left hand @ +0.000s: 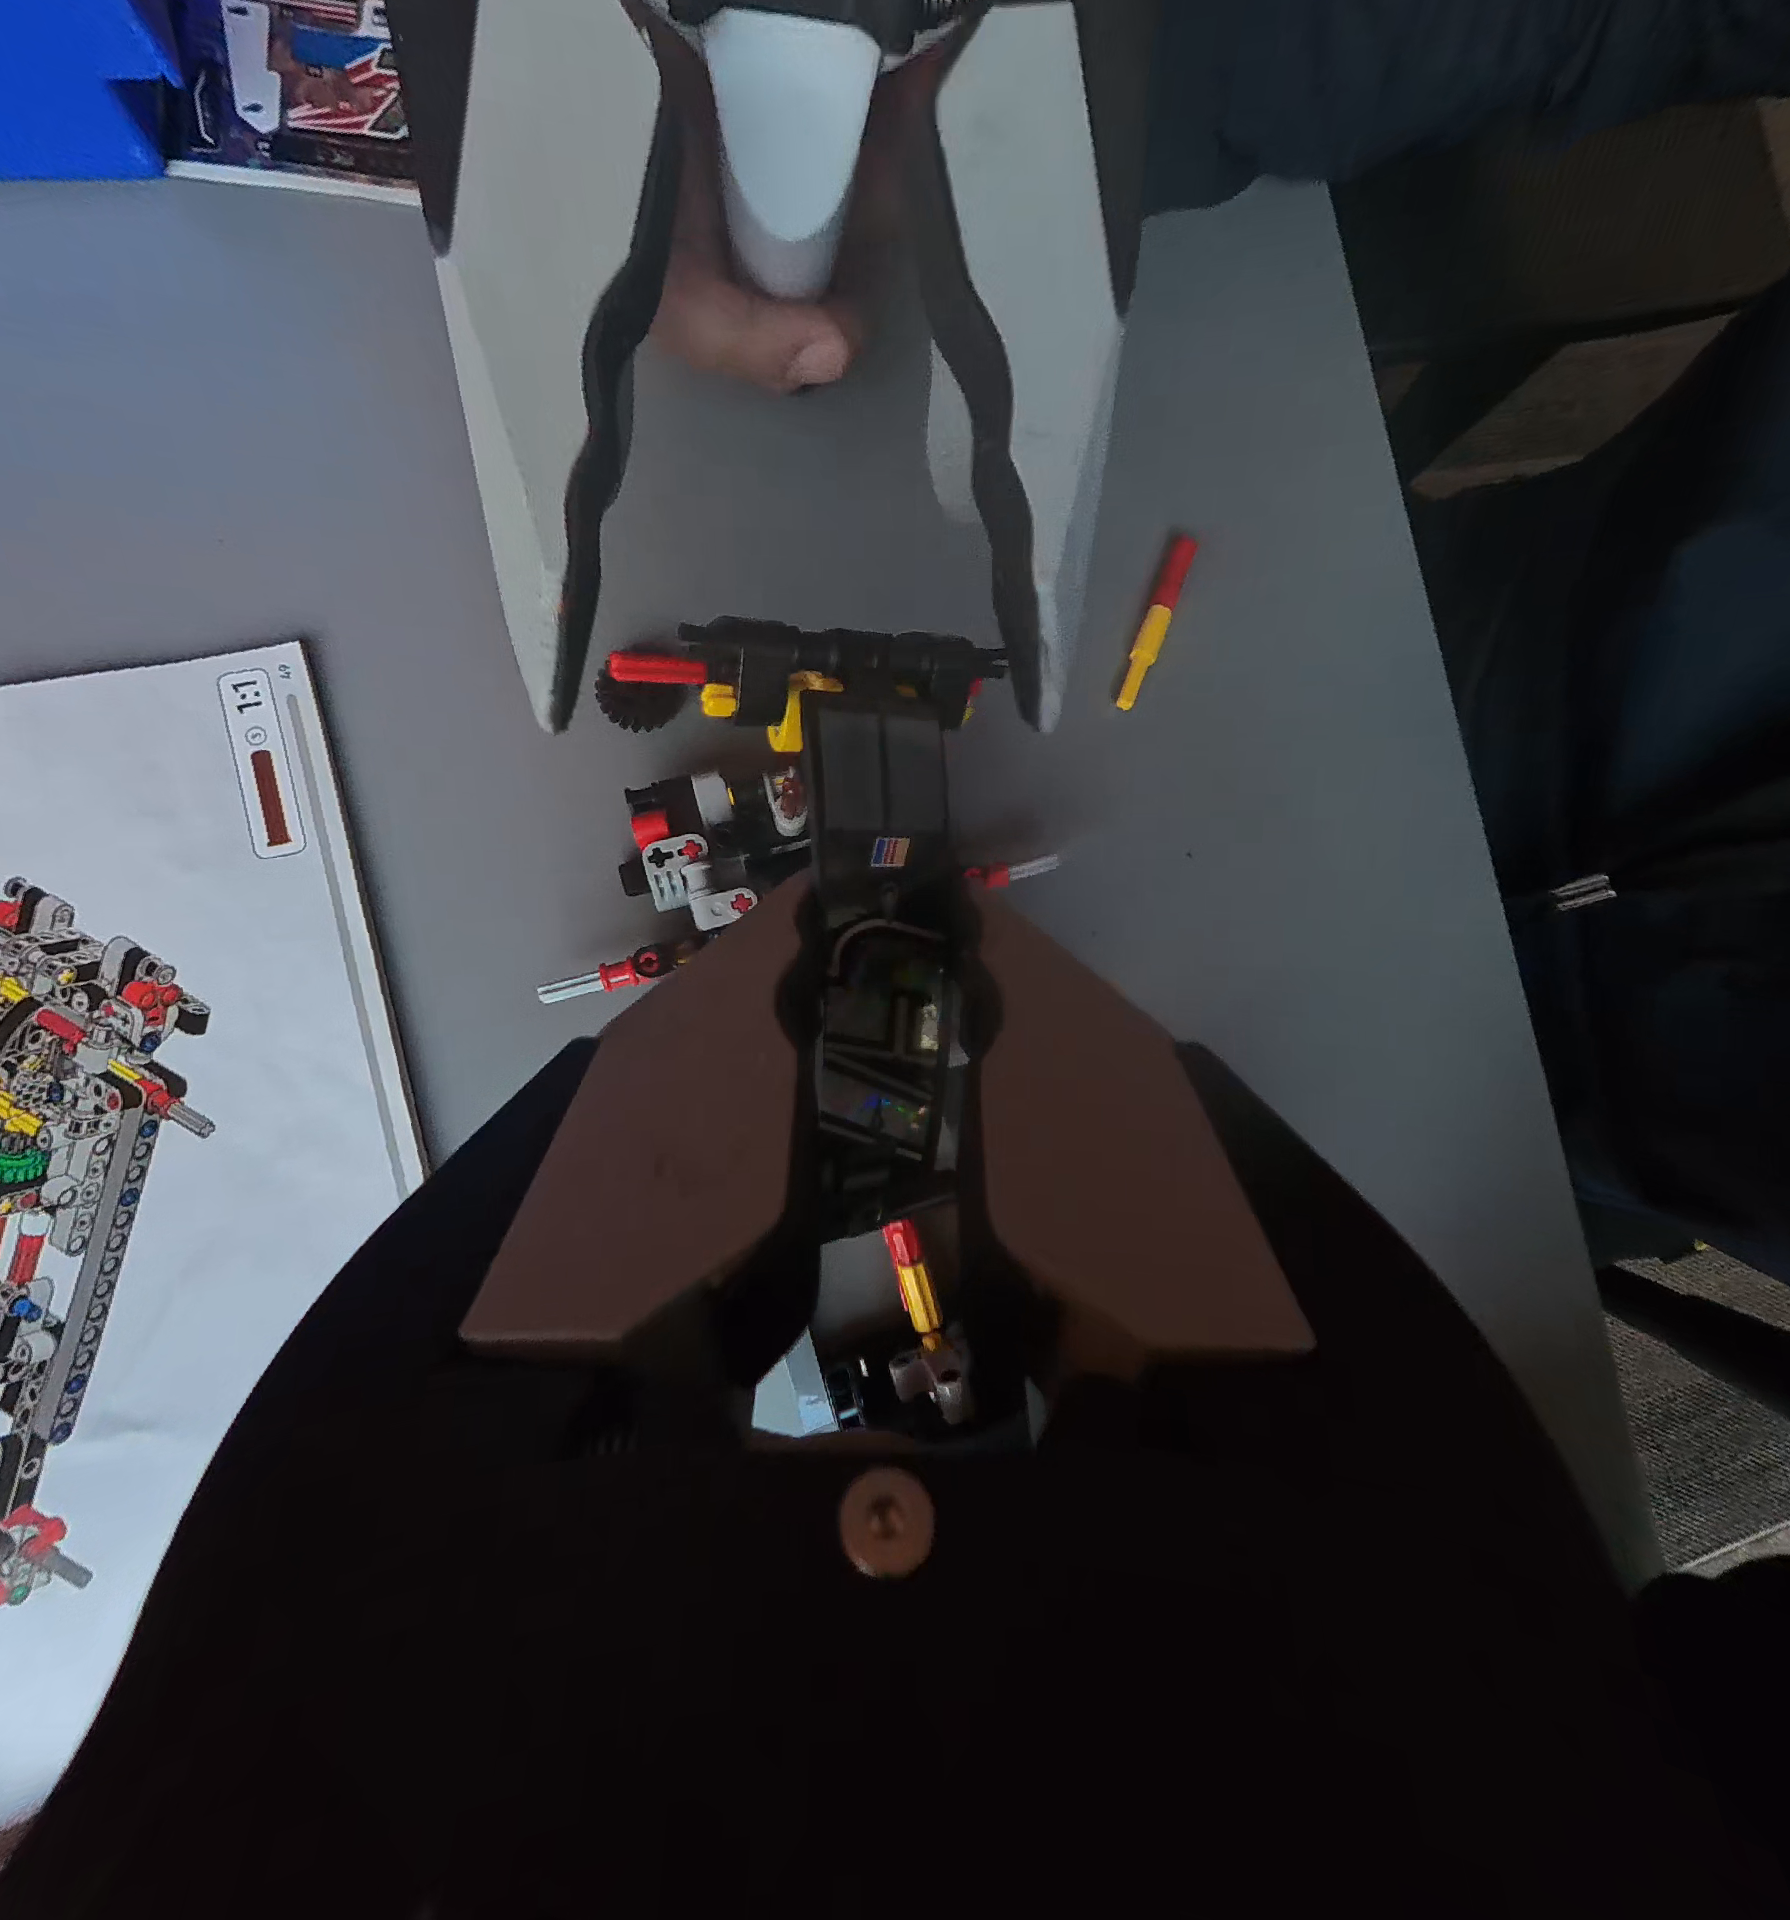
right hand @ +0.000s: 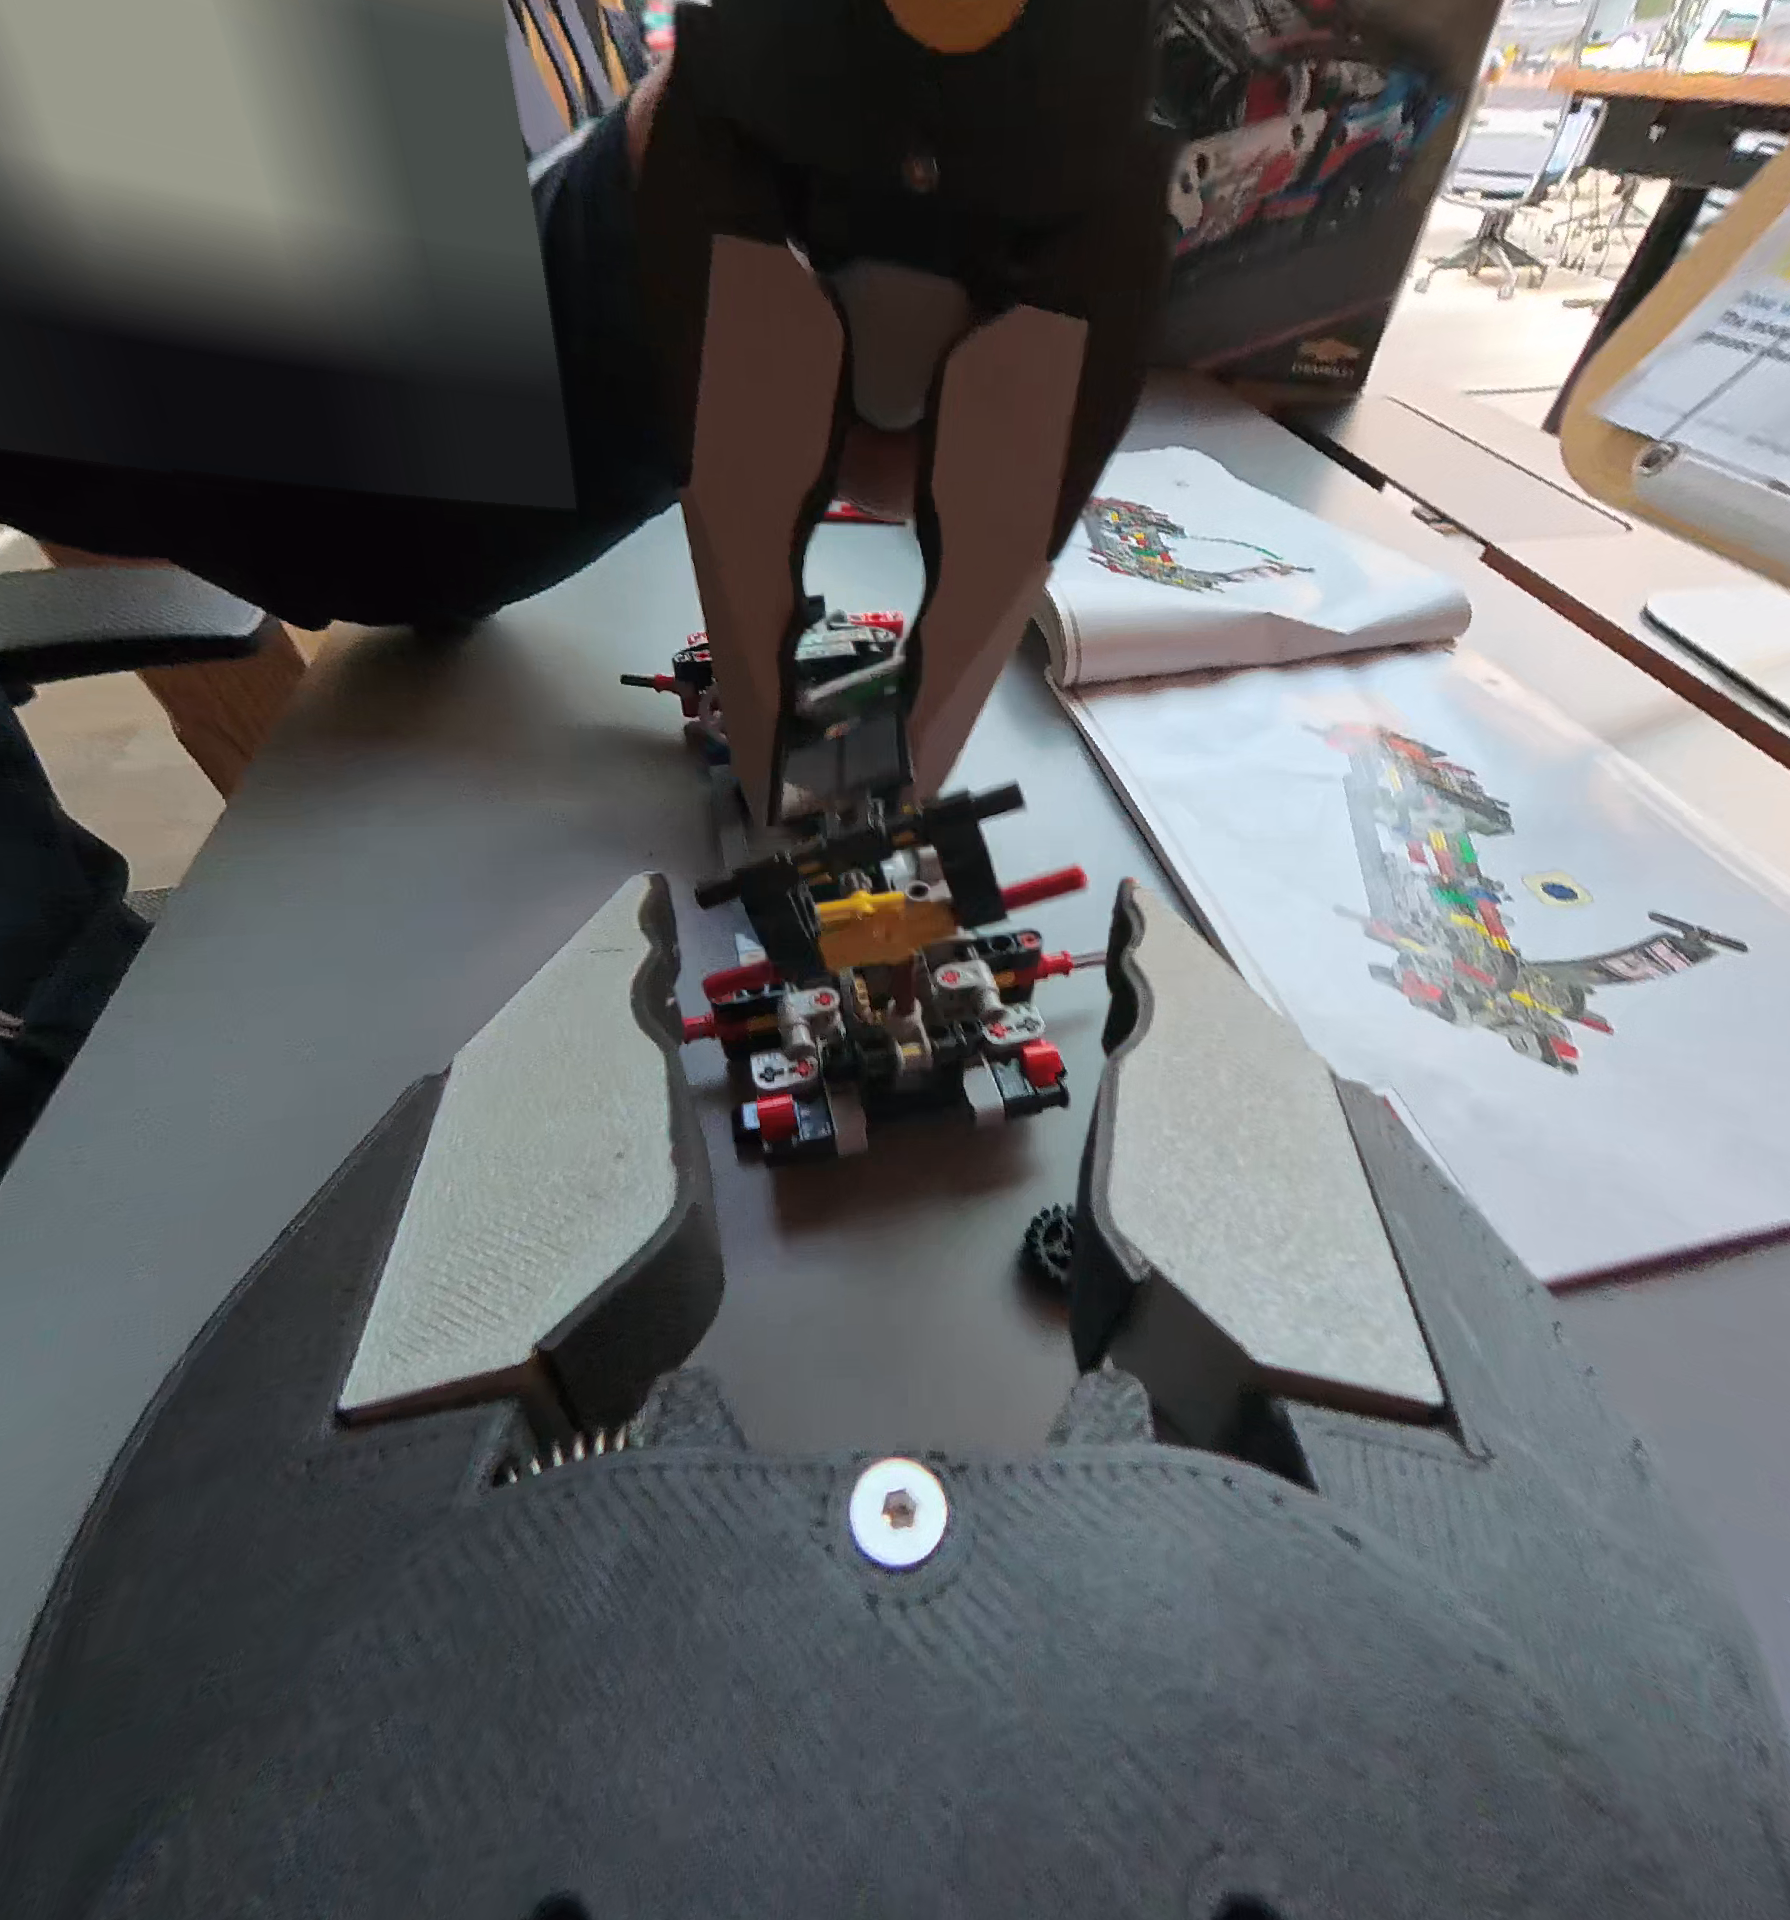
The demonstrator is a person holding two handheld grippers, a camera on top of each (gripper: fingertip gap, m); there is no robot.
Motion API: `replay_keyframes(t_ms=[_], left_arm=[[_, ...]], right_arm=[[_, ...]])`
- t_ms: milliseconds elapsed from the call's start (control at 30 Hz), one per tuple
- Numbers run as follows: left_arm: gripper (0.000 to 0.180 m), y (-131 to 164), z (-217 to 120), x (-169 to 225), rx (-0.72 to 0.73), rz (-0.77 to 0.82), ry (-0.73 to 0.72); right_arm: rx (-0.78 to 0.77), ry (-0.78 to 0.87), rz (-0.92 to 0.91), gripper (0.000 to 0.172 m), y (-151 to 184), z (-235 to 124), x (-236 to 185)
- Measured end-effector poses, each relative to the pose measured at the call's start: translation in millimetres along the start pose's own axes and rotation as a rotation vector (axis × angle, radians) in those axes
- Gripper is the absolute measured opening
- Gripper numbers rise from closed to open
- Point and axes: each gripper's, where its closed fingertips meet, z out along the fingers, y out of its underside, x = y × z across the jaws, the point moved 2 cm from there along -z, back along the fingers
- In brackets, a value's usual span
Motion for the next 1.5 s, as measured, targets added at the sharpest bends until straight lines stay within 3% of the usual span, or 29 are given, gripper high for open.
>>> replay_keyframes(t_ms=[167,367,467,833,1500], left_arm=[[0.019,9,0,2,-0.034,-0.007,0.024],[0.019,18,1,-4,-0.055,-0.057,0.031],[0.019,26,1,-9,-0.086,-0.085,0.015],[0.019,38,14,-6,-0.165,-0.143,0.055],[0.018,15,-2,6,-0.039,-0.125,0.086]], right_arm=[[-0.058,0.044,-0.102,0.072,3,16,-5],[-0.104,0.127,-0.176,0.068,7,12,3],[-0.114,0.151,-0.176,0.057,8,7,8],[-0.19,0.085,-0.121,0.058,26,13,4],[-0.075,0.088,-0.141,0.06,7,8,0]])
